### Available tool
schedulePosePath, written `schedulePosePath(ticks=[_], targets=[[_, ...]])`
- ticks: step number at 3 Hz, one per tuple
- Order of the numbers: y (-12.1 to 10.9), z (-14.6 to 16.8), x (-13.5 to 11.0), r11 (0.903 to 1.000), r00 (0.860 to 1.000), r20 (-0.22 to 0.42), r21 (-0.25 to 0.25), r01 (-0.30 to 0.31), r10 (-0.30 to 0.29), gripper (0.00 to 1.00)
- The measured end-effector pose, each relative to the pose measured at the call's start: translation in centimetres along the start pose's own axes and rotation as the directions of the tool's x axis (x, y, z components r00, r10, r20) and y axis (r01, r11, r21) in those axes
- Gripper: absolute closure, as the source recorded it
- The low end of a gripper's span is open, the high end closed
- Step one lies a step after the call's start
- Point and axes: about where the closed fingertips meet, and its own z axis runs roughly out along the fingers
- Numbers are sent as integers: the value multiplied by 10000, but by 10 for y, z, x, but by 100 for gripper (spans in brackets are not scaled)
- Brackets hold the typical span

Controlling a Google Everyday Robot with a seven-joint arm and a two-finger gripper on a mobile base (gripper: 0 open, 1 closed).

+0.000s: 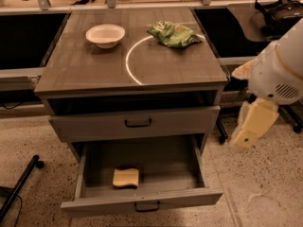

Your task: Pick sponge from middle drawer and place on counter

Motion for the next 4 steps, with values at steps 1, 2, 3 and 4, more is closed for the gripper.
schedulePosePath(ticks=[1, 2, 3, 4], targets=[[30, 50, -18, 9955, 9962, 844, -935, -139, 218, 0], [30, 50, -18, 9955, 9962, 845, -940, -138, 218, 0], [41, 86, -19, 9909, 9953, 889, -1317, -262, 382, 0], [56, 130, -21, 9856, 9924, 1036, -1620, -490, 664, 0]])
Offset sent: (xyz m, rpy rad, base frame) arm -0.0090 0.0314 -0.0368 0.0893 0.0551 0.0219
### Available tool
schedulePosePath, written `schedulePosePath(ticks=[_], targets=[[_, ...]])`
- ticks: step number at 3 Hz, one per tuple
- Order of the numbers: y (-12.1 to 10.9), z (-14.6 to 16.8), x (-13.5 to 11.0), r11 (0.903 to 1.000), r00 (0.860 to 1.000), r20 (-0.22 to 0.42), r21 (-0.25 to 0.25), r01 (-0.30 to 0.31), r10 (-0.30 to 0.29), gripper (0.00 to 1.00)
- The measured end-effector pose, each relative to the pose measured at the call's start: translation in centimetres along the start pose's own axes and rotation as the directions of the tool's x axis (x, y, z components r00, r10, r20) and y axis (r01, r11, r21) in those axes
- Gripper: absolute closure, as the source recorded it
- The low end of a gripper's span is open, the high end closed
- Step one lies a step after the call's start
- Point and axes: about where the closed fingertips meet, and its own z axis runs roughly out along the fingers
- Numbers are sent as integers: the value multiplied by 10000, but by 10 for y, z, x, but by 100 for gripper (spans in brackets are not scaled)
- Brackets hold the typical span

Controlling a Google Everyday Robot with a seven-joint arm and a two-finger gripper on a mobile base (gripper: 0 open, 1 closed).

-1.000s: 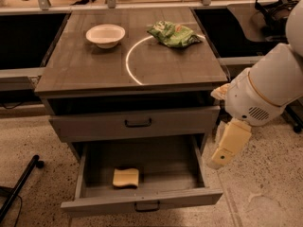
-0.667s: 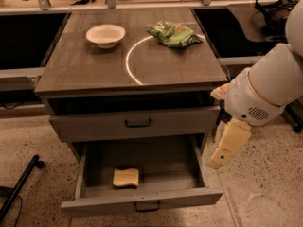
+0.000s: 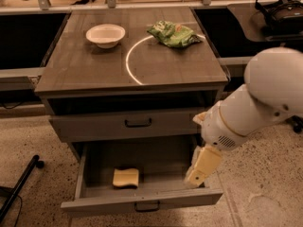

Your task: Pick sponge from middle drawer and place on counter

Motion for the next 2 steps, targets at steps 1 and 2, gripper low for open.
schedulePosePath(ticks=[1, 2], targets=[[7, 52, -4, 9994, 9991, 332, -262, -241, 250, 0], [12, 84, -10, 9975, 9974, 675, -679, -219, 265, 0]])
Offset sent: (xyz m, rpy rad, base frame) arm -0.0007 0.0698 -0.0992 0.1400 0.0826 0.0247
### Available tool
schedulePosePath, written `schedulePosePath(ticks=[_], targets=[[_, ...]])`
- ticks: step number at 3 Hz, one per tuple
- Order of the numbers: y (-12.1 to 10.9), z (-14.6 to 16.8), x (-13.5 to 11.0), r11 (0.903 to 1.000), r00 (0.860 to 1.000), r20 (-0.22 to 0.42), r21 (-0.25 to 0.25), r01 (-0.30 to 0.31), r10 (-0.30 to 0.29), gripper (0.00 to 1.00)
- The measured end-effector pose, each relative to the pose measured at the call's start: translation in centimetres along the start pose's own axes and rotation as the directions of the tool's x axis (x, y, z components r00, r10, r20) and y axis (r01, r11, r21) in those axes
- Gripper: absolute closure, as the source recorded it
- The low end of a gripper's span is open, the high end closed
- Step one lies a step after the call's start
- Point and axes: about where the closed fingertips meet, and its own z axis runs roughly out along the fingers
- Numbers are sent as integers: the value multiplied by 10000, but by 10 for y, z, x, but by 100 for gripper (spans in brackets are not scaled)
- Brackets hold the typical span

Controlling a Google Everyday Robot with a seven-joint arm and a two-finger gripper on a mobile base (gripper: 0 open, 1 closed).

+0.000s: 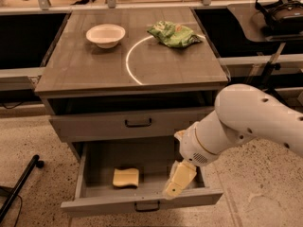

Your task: Pick sponge from middle drawer and place on counter

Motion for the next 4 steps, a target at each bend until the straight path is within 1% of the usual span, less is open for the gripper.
schedulePosePath(ticks=[1, 2, 3, 4], targets=[[-1, 3, 2, 10000, 10000, -37, -14, -28, 28, 0], [-6, 18, 9, 9999, 9997, -200, -74, -156, 155, 0], [-16, 47, 26, 9994, 9986, -421, -90, -331, 327, 0], [-40, 118, 57, 9950, 9969, -327, -672, -734, 714, 0]])
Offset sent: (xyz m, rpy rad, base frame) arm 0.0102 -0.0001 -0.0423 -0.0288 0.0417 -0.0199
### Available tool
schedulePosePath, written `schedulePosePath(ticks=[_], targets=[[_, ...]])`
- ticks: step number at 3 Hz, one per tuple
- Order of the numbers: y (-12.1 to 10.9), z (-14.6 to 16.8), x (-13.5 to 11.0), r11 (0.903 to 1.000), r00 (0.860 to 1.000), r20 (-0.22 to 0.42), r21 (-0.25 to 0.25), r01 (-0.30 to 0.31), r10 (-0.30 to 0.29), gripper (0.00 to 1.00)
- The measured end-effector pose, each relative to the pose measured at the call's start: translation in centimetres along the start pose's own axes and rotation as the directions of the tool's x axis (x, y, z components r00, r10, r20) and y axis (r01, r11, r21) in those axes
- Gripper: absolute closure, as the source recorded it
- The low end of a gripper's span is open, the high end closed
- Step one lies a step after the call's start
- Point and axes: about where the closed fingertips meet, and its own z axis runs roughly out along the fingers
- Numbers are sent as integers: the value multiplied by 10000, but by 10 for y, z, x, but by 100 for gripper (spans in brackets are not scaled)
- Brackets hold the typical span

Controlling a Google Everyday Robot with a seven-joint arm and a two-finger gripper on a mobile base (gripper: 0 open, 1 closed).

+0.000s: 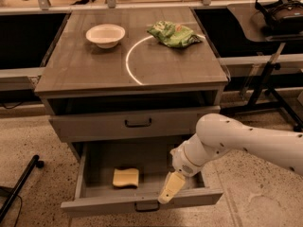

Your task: Pick sponge from middle drawer and place on counter

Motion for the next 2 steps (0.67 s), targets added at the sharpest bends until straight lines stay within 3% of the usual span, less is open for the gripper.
schedulePosePath(ticks=[2], targets=[[-21, 35, -4, 9992, 9989, 259, 28, 391, -391, 0]])
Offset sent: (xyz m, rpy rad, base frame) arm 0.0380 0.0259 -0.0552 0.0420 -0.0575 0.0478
